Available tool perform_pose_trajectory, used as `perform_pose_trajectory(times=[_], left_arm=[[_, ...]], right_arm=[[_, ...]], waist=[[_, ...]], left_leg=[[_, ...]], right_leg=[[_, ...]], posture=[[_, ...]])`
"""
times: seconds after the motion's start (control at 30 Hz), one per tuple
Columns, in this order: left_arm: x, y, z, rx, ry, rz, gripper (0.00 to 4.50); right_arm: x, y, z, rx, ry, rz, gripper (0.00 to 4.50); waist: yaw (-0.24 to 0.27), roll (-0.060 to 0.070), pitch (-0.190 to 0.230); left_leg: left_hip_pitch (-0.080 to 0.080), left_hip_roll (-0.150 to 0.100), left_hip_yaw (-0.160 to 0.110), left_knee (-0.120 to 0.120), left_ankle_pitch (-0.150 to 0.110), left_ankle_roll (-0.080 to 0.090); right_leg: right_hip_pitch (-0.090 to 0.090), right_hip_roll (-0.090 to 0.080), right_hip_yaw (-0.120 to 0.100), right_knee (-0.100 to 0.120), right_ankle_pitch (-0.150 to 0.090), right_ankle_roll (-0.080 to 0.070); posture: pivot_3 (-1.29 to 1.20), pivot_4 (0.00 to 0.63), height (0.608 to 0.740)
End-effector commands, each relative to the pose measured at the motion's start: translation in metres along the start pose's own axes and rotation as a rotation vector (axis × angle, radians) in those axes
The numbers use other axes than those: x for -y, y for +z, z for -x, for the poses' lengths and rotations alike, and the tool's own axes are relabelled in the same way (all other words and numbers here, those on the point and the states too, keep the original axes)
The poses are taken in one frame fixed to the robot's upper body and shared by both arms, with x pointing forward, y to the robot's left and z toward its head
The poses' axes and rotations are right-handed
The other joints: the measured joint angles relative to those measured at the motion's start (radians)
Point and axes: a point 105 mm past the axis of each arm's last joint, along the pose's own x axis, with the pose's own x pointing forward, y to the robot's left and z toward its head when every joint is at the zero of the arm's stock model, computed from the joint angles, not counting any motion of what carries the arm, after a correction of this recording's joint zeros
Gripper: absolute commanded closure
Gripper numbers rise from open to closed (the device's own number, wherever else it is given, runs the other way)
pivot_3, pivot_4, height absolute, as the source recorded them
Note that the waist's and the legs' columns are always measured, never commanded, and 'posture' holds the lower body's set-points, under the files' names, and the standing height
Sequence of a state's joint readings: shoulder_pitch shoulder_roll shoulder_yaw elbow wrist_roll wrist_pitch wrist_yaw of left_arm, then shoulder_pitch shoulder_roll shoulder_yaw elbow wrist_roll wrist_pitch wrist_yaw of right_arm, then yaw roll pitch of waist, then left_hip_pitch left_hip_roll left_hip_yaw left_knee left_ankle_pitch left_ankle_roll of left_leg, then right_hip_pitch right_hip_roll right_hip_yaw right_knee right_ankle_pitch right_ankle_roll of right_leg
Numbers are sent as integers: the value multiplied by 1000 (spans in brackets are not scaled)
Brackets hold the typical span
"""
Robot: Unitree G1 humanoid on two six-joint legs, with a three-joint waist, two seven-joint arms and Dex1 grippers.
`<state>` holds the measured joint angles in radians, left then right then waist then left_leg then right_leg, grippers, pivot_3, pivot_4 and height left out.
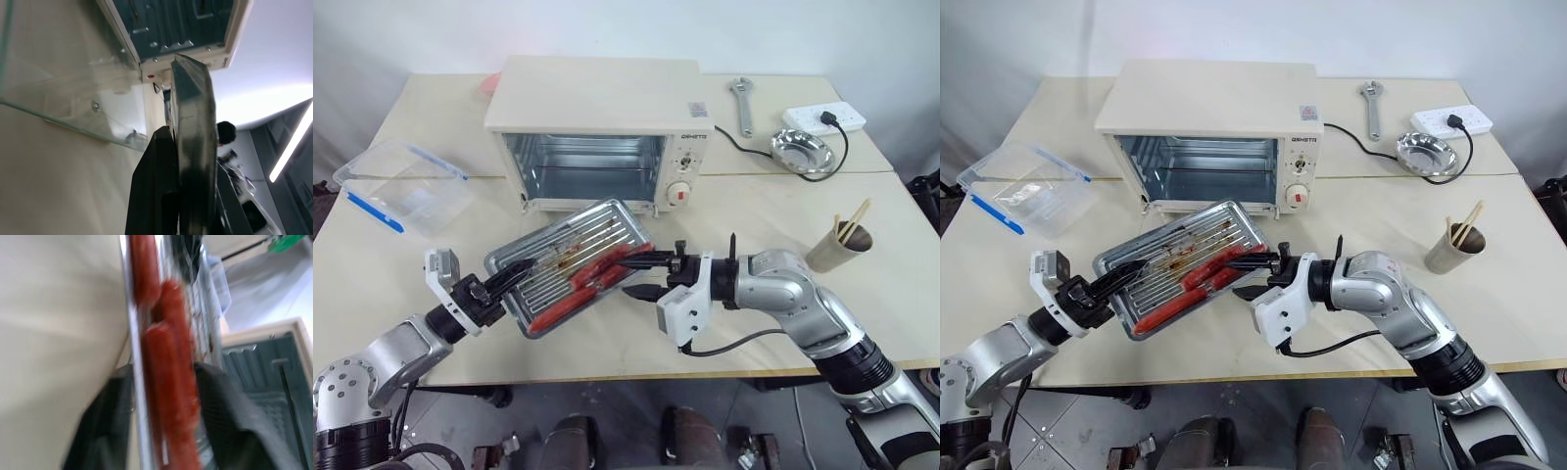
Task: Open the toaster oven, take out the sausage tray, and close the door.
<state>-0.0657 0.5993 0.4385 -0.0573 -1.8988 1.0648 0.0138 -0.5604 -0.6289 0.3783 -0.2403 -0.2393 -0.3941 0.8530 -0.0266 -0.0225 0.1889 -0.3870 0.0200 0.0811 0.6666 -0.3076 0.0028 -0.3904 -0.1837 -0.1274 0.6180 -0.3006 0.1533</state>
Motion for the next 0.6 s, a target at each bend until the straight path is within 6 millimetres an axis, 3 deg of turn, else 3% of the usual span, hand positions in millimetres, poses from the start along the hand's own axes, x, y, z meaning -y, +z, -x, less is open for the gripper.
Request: perform_pose_trajectory(times=[0.03,0.13,0.17,0.37,0.6], left_arm=[[9,-2,-1,14,-38,15,4500],[9,-4,-2,28,-39,26,4500],[9,-5,-2,31,-39,28,4500],[11,-6,-1,99,-73,49,4500],[16,-13,5,184,-106,68,4500]], right_arm=[[10,10,10,38,-25,13,1137],[7,13,14,78,-14,-41,121],[7,14,14,88,-13,-60,53],[9,13,23,143,1,-197,53],[16,-11,40,103,-24,-442,53]], waist=[[0,0,0],[1,0,0],[1,0,0],[1,0,0],[2,0,0]], left_leg=[[0,0,0,0,0,0],[0,0,0,0,0,0],[0,0,0,0,0,0],[0,0,0,0,0,0],[0,0,-1,0,0,1]], right_leg=[[0,0,0,0,0,0],[0,0,0,-1,0,0],[0,0,0,-1,0,0],[1,0,0,-2,0,0],[5,1,-1,-7,0,0]], posture=[[0,150,740],[0,150,740],[0,150,740],[0,150,740],[0,150,740]])
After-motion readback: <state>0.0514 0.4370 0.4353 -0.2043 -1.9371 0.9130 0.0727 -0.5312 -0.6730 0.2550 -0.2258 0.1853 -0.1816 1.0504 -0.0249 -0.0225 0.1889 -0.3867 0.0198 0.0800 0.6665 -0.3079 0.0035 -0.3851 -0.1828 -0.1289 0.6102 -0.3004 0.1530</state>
